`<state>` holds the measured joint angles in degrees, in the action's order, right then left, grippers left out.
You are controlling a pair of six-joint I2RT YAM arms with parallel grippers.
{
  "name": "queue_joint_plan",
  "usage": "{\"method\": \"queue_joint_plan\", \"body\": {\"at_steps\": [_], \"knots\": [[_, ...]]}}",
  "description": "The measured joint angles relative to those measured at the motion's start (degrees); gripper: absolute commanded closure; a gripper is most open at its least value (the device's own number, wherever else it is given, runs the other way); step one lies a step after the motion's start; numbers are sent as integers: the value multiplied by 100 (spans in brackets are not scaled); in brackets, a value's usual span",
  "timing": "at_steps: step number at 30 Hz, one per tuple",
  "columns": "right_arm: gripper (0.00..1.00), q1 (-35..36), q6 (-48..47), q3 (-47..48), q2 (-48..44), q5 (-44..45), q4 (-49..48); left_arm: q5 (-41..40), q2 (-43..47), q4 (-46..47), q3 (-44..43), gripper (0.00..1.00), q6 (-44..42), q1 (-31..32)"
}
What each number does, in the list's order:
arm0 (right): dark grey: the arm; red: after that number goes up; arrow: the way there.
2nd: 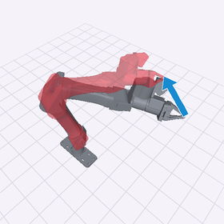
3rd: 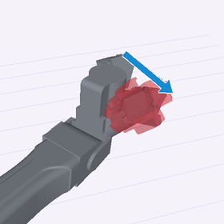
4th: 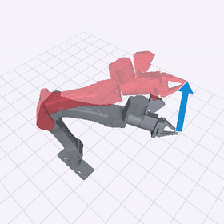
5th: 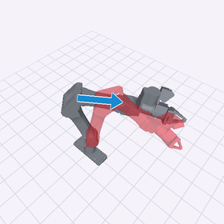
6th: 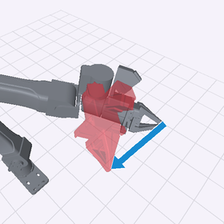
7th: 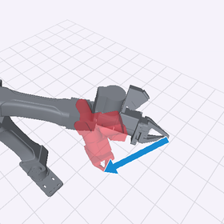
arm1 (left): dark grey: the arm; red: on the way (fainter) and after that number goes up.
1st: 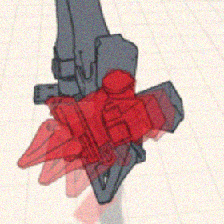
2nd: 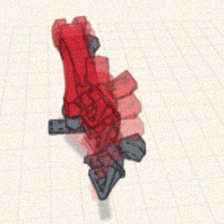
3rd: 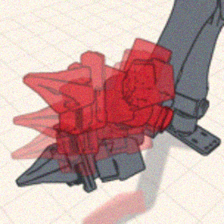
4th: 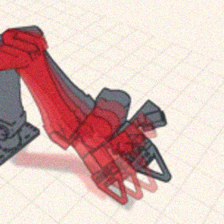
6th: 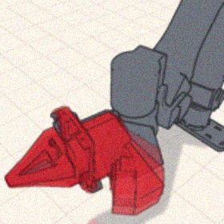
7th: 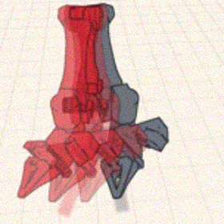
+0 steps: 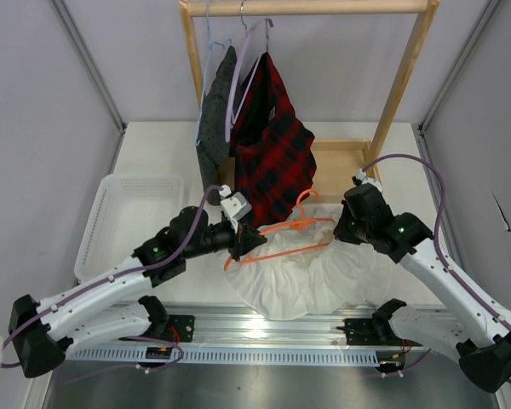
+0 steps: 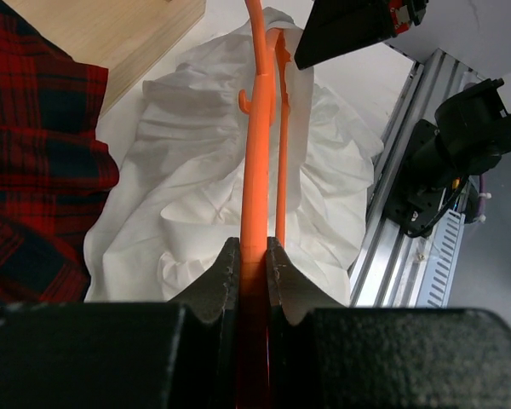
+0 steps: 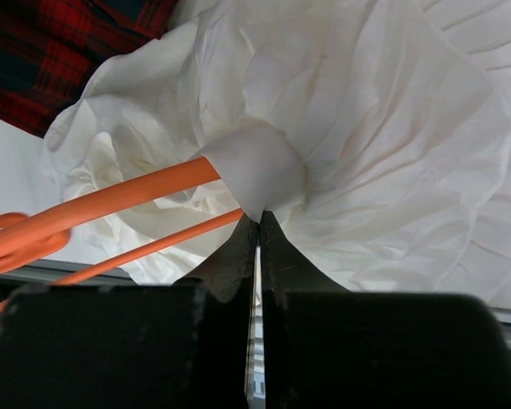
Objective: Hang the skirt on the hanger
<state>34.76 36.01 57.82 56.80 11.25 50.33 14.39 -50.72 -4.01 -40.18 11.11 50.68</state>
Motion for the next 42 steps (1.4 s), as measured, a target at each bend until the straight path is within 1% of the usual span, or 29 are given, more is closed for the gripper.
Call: {"method": "queue_joint_plan", "body": {"at_steps": [7,15,23,30,32,33,34,36,37,38,40,42], "knots": [[100,96,42,0,11,57,61,31,-651,1187,496,100,354,127],[100,151,42,-2,96,190,168,-22,-1519,2304,560,100,546,374],[100,240,42,-68,96,188,153,-175,-2288,2723,514,100,575,586],[99,243,39,-240,107,192,63,-223,-2505,2900,457,100,627,662],[93,243,39,-293,111,190,31,-225,-2531,2920,442,100,643,684],[89,243,35,-304,118,195,28,-227,-2542,2924,435,100,643,697],[80,243,39,-308,129,197,24,-227,-2551,2924,428,100,645,704],[69,243,22,-308,144,203,4,-232,-2575,2931,415,100,645,719],[59,243,13,-308,149,203,-7,-245,-2586,2935,411,100,645,730],[54,243,26,-308,151,201,-17,-247,-2590,2942,411,100,645,734],[49,247,-7,-308,151,210,-22,-271,-2610,2962,411,100,645,754],[50,254,-20,-308,149,223,-20,-286,-2634,2964,411,100,645,767]]}}
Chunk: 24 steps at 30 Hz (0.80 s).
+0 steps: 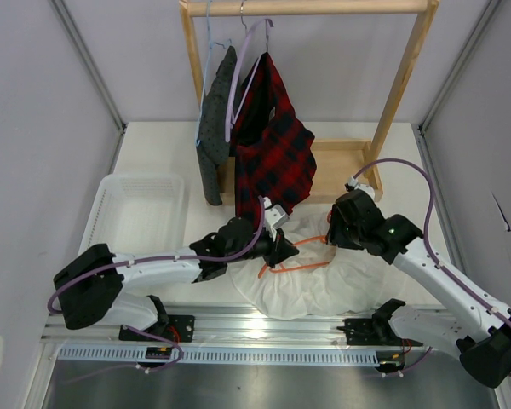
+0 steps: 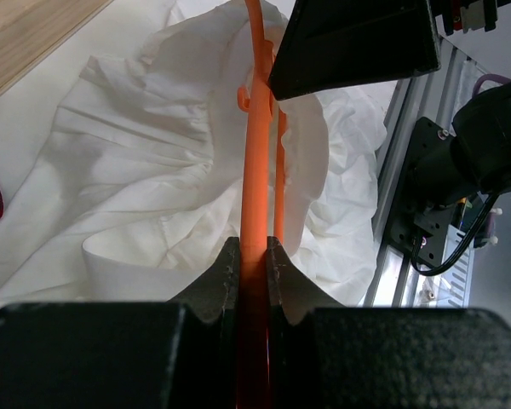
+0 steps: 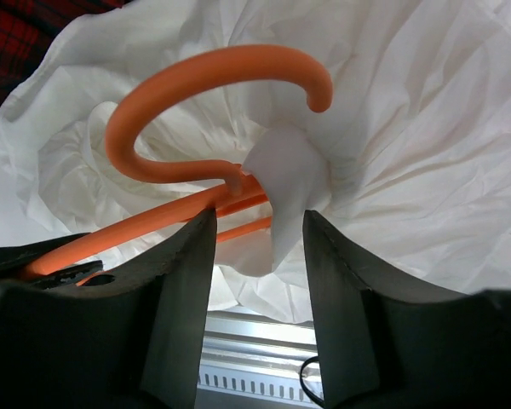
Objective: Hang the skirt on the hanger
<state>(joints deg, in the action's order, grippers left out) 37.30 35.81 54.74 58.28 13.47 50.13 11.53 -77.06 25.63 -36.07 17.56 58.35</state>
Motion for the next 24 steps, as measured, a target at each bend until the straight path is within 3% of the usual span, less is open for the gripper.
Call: {"method": "queue_joint_plan", "body": {"at_steps": [13,24], "knots": [[53,164,-109,466,-26,201,-181,-46,-33,33,-4,100,0,74],[58,160,-354,455,474,435,-568,-92,-33,-7,-15,100,-2,79]]}}
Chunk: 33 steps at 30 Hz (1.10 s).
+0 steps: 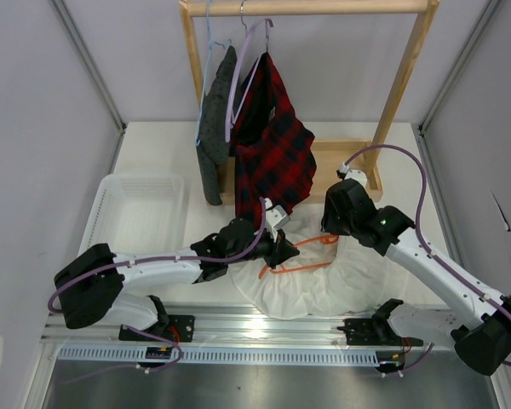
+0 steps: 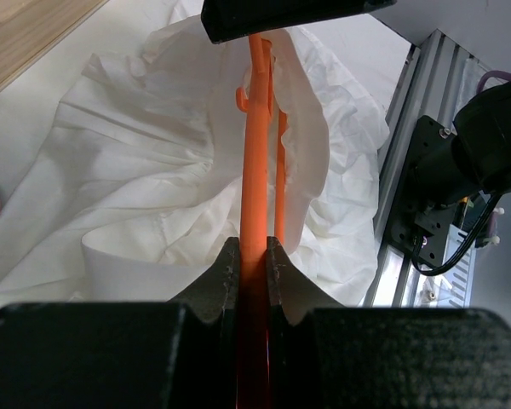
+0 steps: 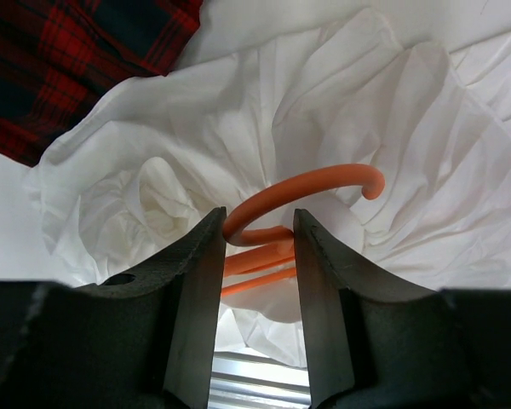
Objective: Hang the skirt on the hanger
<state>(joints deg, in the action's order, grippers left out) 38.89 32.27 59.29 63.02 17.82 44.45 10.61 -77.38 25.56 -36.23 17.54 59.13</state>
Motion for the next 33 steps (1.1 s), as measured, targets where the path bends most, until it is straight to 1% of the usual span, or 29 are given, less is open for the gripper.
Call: {"method": "queue_joint_plan", "body": {"at_steps": [5,9,10,16,21,26,33], "knots": [[59,7,-39,-70,9,70,-116,-2,0,-22,-22,100,0,7],[51,52,-39,-192,-74,181,-197,2,-4,-63,-79,100,-4,22],[51,50,-39,-223,-125,184,-199,2,-9,-61,-94,100,-4,31],[58,-26,-151,-240,-308,46,-361,7,-55,-39,-109,100,-4,72],[57,-44,-238,-295,-306,-79,-452,-9,-70,-81,-120,100,-7,76],[57,-46,-225,-658,-518,-98,-656,-114,-70,-186,-125,100,-4,114],[58,-20,-120,-975,-645,-199,-656,-356,-70,-162,-166,100,2,140]]}}
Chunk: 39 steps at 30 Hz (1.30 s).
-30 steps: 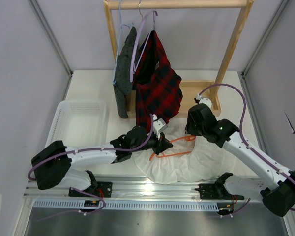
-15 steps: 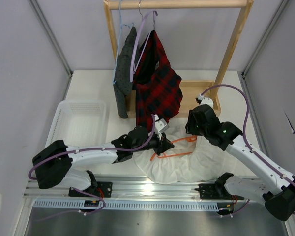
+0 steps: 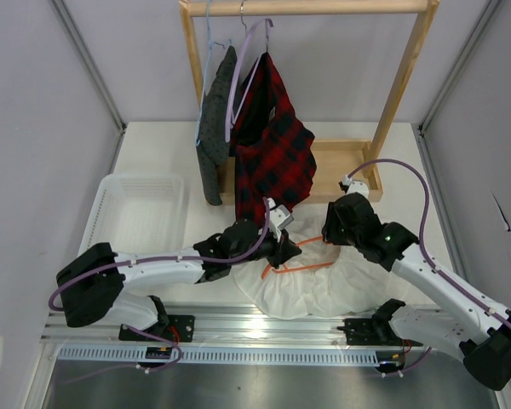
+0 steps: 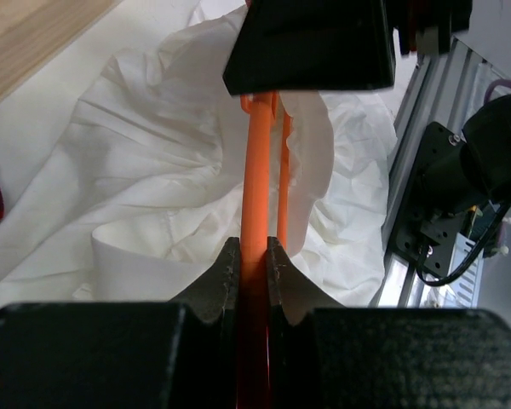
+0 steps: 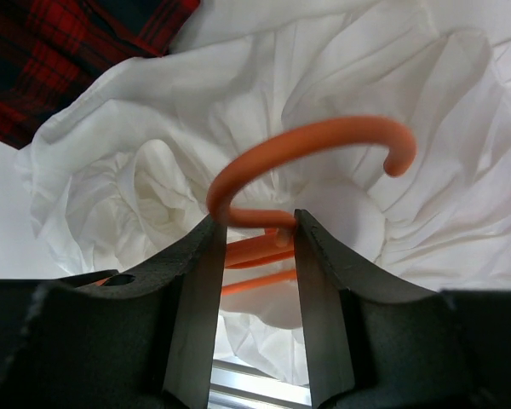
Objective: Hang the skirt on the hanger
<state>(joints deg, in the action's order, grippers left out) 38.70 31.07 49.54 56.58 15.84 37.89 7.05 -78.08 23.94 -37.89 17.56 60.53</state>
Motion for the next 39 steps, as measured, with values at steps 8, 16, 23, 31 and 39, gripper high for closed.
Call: {"method": "queue_joint_plan", "body": {"at_steps": [8,16,23,31,39], "knots": [[67,46,42,-116,-70,98,-101,-87,0,-184,-129,100,7,20],[100,46,42,-136,-103,431,-31,-92,-17,-278,-219,100,-4,83],[100,48,85,-214,-208,496,-90,-278,-17,-671,-439,69,-4,127],[100,63,85,-470,-568,466,-177,-1224,365,-1408,-859,43,74,151],[100,122,85,-804,-1049,424,-310,-2216,671,-2736,-1405,43,557,44]]}}
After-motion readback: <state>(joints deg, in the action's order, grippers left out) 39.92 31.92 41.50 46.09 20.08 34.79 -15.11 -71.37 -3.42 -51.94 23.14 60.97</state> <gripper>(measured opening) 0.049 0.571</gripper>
